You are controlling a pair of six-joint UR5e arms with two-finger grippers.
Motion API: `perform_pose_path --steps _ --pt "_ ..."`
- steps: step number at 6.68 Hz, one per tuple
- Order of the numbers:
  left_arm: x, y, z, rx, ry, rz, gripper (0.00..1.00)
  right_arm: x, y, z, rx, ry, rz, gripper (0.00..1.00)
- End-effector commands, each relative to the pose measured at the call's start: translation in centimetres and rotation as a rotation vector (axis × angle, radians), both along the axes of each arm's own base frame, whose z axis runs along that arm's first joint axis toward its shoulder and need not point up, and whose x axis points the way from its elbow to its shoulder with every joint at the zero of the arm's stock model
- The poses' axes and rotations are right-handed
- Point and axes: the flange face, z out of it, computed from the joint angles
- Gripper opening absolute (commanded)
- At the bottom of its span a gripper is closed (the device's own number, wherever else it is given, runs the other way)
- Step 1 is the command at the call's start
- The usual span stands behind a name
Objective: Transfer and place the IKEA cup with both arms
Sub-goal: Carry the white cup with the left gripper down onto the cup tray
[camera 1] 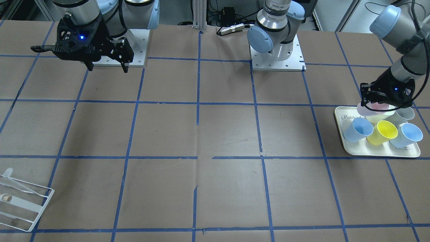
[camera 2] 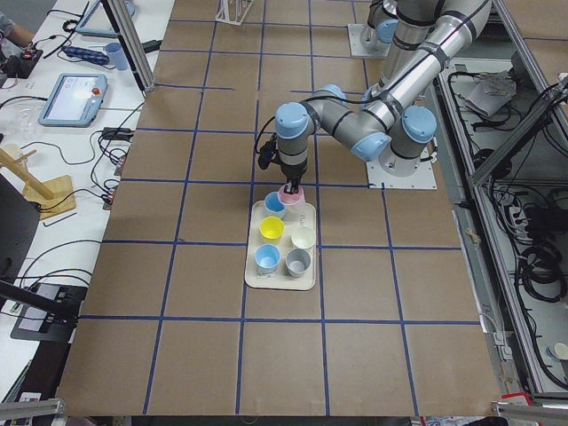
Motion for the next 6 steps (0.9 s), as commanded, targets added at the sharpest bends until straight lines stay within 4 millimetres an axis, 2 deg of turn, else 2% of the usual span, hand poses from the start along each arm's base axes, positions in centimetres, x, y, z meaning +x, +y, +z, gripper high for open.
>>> perform_pose_path --steps 1,3,4,5,6 --pt "-0.6 2.0 -3.6 -0.001 -0.004 0.021 0.0 -0.1 0.5 0.5 -0.007 -0.008 0.003 1.0" --pt "0.2 2.7 -4.2 -0.003 -0.001 0.046 0.0 -0.1 0.6 0.5 -0.003 -0.001 0.005 1.0" --pt "0.3 2.6 -4.8 -0.006 -0.005 0.051 0.07 -0.1 0.7 0.6 -0.004 -0.005 0.008 1.0" --pt "0.1 2.9 -5.3 0.0 0.001 0.054 0.2 -0.1 0.6 0.6 -0.004 -0.005 0.009 1.0" --pt "0.1 2.9 -5.5 0.004 0.004 0.058 0.74 -0.1 0.6 0.6 -0.006 -0.006 0.009 1.0"
